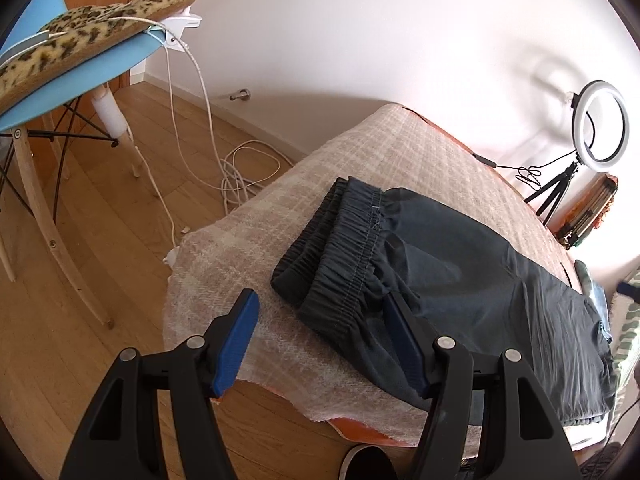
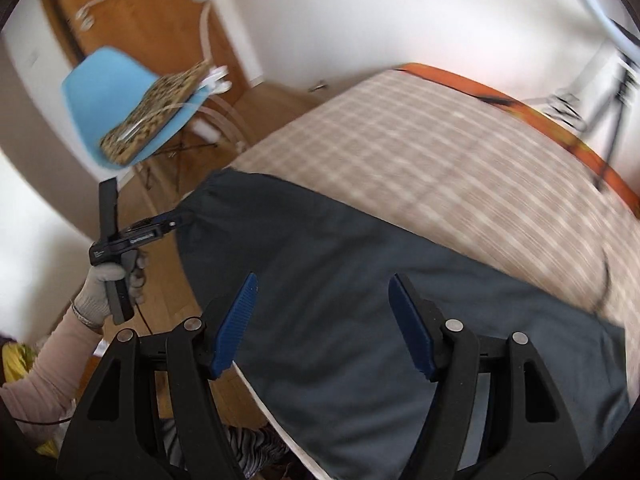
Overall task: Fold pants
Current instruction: 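Grasp the black elastic waistband with both grippers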
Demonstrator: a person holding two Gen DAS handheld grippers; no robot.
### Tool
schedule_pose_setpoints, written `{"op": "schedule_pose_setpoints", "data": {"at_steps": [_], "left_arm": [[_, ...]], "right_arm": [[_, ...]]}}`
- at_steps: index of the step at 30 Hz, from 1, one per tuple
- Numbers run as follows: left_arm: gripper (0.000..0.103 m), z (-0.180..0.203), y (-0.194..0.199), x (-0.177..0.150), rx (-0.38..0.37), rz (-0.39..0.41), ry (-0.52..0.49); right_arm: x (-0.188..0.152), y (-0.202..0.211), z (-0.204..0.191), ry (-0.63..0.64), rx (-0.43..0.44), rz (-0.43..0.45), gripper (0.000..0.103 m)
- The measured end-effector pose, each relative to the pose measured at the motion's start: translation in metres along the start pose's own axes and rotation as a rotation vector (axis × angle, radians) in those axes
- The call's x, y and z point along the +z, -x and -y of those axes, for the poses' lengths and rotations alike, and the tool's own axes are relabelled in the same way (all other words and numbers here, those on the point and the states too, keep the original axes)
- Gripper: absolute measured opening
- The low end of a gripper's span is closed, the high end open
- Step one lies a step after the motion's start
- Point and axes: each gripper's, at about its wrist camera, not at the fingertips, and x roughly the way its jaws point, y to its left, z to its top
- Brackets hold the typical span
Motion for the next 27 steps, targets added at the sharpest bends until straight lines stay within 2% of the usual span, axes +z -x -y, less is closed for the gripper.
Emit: {"op": "schedule_pose_setpoints", "data": {"at_steps": [5, 9, 12, 17, 19, 21, 22, 25, 27], "left_arm": [[0.062, 0.006, 0.0, -0.004, -0.019, -0.002, -0.02], [0.062, 0.011, -0.001, -0.006, -0.007, -0.007, -0.065], [0.062, 0.012, -0.002, -0.004, -0.005, -0.011, -0.079], [0.062, 0.007, -0.003, -0.003, -0.014, -0.021, -0.076], [0.062, 0.003, -0.003, 0.0, -0.026, -0.02, -0.066], [0.062, -0.001, -0.003, 0.002, -0.037, -0.018, -0.05], [0.062, -0.003, -0.003, 0.003, -0.04, -0.016, -0.042], [0.062, -0.006, -0.005, 0.007, -0.046, -0.015, -0.031], [0.062, -0.008, -0.005, 0.008, -0.053, -0.015, -0.025]], "right_arm": [[0.052, -0.077, -0.06, 0.158, 0.063, -0.049, 0.071], [0.094, -0.144, -0.09, 0.21, 0.127, -0.089, 0.07], [0.113, -0.187, -0.103, 0.235, 0.156, -0.12, 0.07], [0.123, -0.239, -0.116, 0.269, 0.181, -0.187, 0.069], [0.121, -0.252, -0.119, 0.279, 0.192, -0.218, 0.05], [0.118, -0.259, -0.122, 0.282, 0.221, -0.247, 0.014], [0.117, -0.259, -0.124, 0.291, 0.223, -0.244, 0.008], [0.118, -0.254, -0.129, 0.322, 0.202, -0.211, 0.004], [0.124, -0.246, -0.125, 0.313, 0.17, -0.155, 0.002]]}}
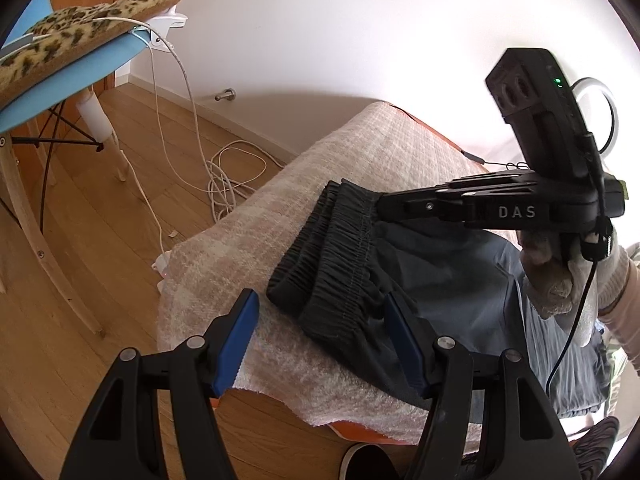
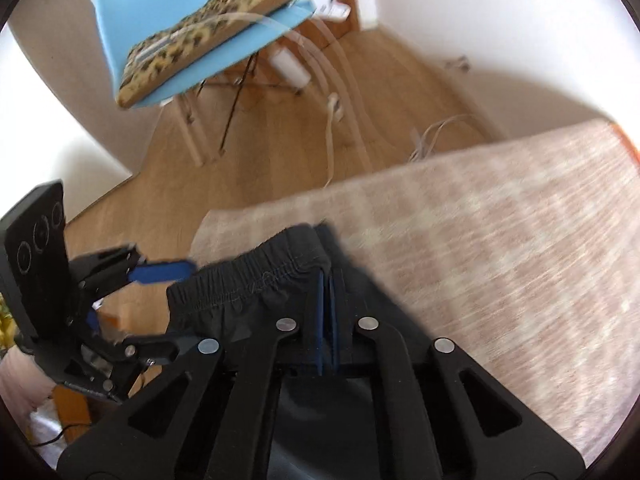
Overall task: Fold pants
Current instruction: 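Grasp the black elastic waistband with both grippers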
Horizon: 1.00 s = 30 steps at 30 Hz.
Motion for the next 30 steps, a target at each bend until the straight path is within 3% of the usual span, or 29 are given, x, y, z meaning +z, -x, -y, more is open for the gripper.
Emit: {"op": "schedule_pose_setpoints", "data": {"at_steps": [3, 8, 10, 11, 12, 13, 18, 23, 28, 30], "left_arm": [[0.062, -0.003, -0.001, 0.001, -0.012, 0.001, 0.017], [0.062, -0.001, -0.006, 0.004, -0.01, 0.001, 0.026], [0.05, 0.0, -0.007, 0.005, 0.005, 0.003, 0.036], [0.048, -0.001, -0.007, 0.005, 0.007, 0.005, 0.046], [0.043, -0.004, -0.006, 0.005, -0.008, 0.012, 0.065], [0.038, -0.006, -0.005, 0.004, -0.021, 0.018, 0.084], [0.022, -0.006, 0.0, 0.0, -0.048, 0.072, 0.106], [0.018, 0.021, 0.007, -0.003, -0.026, 0.128, 0.002], [0.018, 0.053, 0.003, -0.007, 0.009, 0.15, -0.121], [0.018, 0.062, 0.0, -0.01, 0.024, 0.152, -0.158]], "right_arm": [[0.006, 0.005, 0.014, -0.071, 0.001, 0.035, 0.002], [0.004, -0.006, 0.006, -0.05, 0.004, -0.04, 0.005], [0.005, -0.001, 0.005, -0.052, -0.067, -0.042, 0.024], [0.006, 0.006, 0.005, -0.067, -0.092, -0.032, 0.043], [0.006, 0.013, 0.004, -0.087, -0.079, -0.023, 0.056], [0.006, 0.02, 0.004, -0.107, -0.04, -0.018, 0.058], [0.016, 0.021, 0.005, -0.218, 0.085, -0.137, 0.059], [0.024, -0.009, 0.001, -0.358, 0.157, -0.296, 0.059], [0.034, -0.044, -0.018, -0.318, 0.022, -0.386, 0.059], [0.032, -0.054, -0.022, -0.301, -0.03, -0.406, 0.043]]}}
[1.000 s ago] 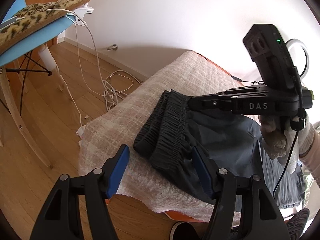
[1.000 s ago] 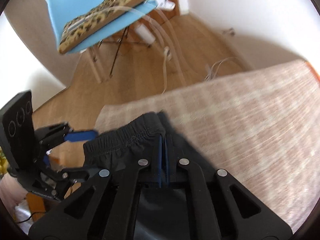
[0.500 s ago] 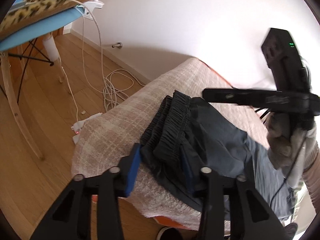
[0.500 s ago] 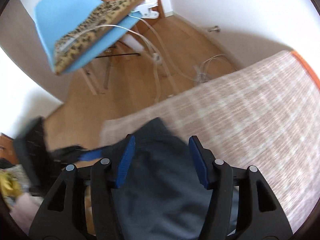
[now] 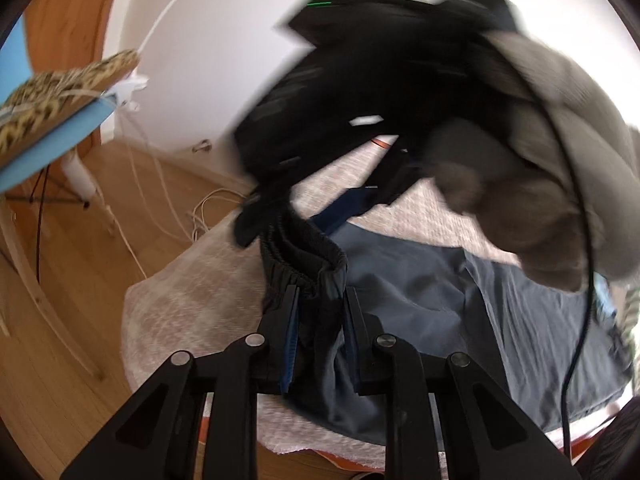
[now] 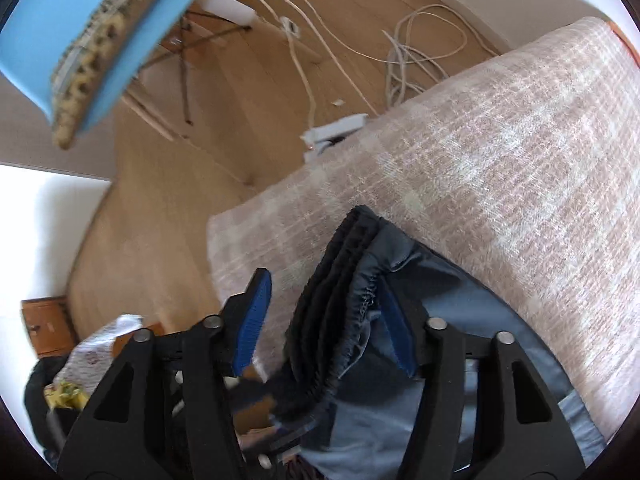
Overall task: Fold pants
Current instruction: 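Grasp the black elastic waistband with both grippers, then carry the waistband with the right gripper over the pants, folding them lengthwise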
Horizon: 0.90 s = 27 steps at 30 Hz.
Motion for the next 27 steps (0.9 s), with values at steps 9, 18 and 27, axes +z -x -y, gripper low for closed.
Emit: {"op": "schedule_pose_setpoints", "data": {"at_steps": [9, 18, 27], "left_arm": [[0.037, -0.002, 0.007, -0.011, 0.152, 0.047, 0.016], [0.035, -0.037, -0.008, -0.011, 0.009, 0.005, 0.201], [0.011, 0.001, -0.004, -0.002, -0.051, 0.04, 0.027]], "right_arm": [[-0.011, 0.006, 0.013, -0.049, 0.022, 0.048, 0.026], [-0.017, 0.014, 0.026, -0.065, 0.082, 0.046, 0.033], [-0.026, 0.031, 0.028, -0.034, 0.032, -0.002, 0.047]]}}
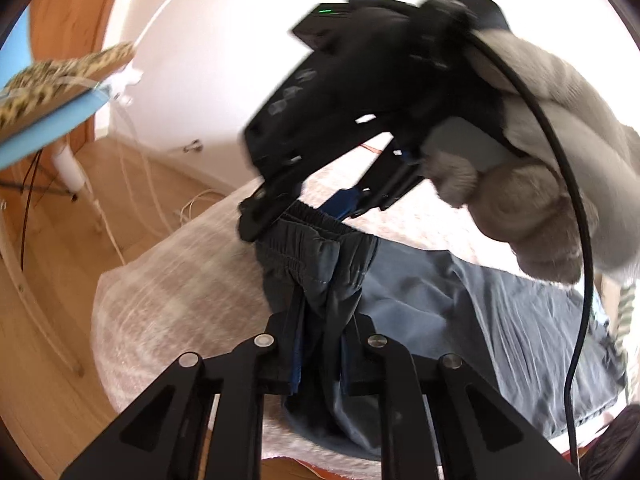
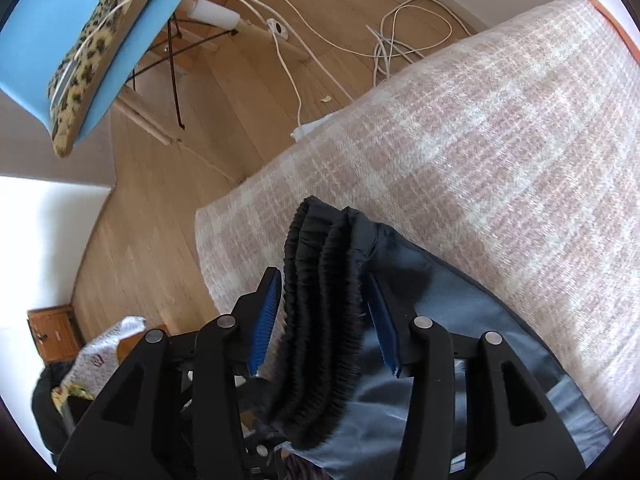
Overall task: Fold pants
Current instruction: 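Carry the waistband with the right gripper over the pants, folding them lengthwise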
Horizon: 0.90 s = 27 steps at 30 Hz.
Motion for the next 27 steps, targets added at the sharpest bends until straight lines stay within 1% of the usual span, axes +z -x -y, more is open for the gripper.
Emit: {"op": "schedule_pose_setpoints", "data": {"at_steps": [1, 2, 3, 5, 7, 11, 12, 14, 15, 16, 17, 18, 20, 23, 24, 27], "left_arm": [[0.011, 0.005, 0.0, 0.001, -0.006, 0.0, -0.018], [0.011, 0.018, 0.004, 0.001, -0.01, 0.0, -0.037], [0.011, 0.024, 0.005, 0.002, -0.014, -0.001, -0.056], [0.011, 0.034, 0.005, 0.004, -0.028, -0.012, -0.087], [0.011, 0.041, 0.005, 0.005, -0.045, -0.035, -0.103], [0.011, 0.056, 0.012, 0.009, -0.083, -0.094, -0.108], [0.011, 0.06, 0.015, 0.011, -0.1, -0.111, -0.105], [0.011, 0.064, 0.023, 0.013, -0.126, -0.132, -0.109], [0.016, 0.067, 0.029, 0.014, -0.141, -0.137, -0.116], [0.026, 0.069, 0.036, 0.015, -0.144, -0.139, -0.126], [0.031, 0.071, 0.042, 0.017, -0.146, -0.139, -0.136], [0.039, 0.072, 0.047, 0.019, -0.151, -0.139, -0.14], [0.041, 0.075, 0.054, 0.023, -0.156, -0.139, -0.151], [0.041, 0.086, 0.054, 0.03, -0.132, -0.16, -0.179], [0.041, 0.089, 0.053, 0.032, -0.138, -0.17, -0.183], [0.041, 0.1, 0.044, 0.043, -0.146, -0.198, -0.199]], "right_arm": [[-0.003, 0.001, -0.001, 0.009, -0.02, 0.003, 0.046], [-0.007, 0.002, 0.0, 0.014, -0.029, 0.002, 0.036], [-0.011, 0.003, 0.002, 0.01, -0.03, 0.003, 0.02], [-0.02, 0.01, 0.01, -0.014, -0.013, 0.019, 0.02], [-0.033, 0.023, 0.022, -0.035, 0.006, 0.06, 0.019], [-0.067, 0.054, 0.055, -0.103, 0.043, 0.15, 0.018], [-0.082, 0.065, 0.069, -0.131, 0.066, 0.186, 0.018], [-0.104, 0.078, 0.088, -0.166, 0.09, 0.228, 0.018], [-0.118, 0.087, 0.099, -0.185, 0.102, 0.256, 0.018], [-0.133, 0.094, 0.11, -0.199, 0.121, 0.279, 0.018], [-0.146, 0.1, 0.12, -0.216, 0.137, 0.301, 0.018], [-0.162, 0.107, 0.13, -0.24, 0.138, 0.329, 0.018], [-0.192, 0.119, 0.15, -0.266, 0.135, 0.384, 0.018], [-0.239, 0.133, 0.181, -0.33, 0.136, 0.462, 0.018], [-0.257, 0.137, 0.193, -0.356, 0.143, 0.491, 0.018], [-0.298, 0.144, 0.222, -0.433, 0.175, 0.543, 0.018]]}}
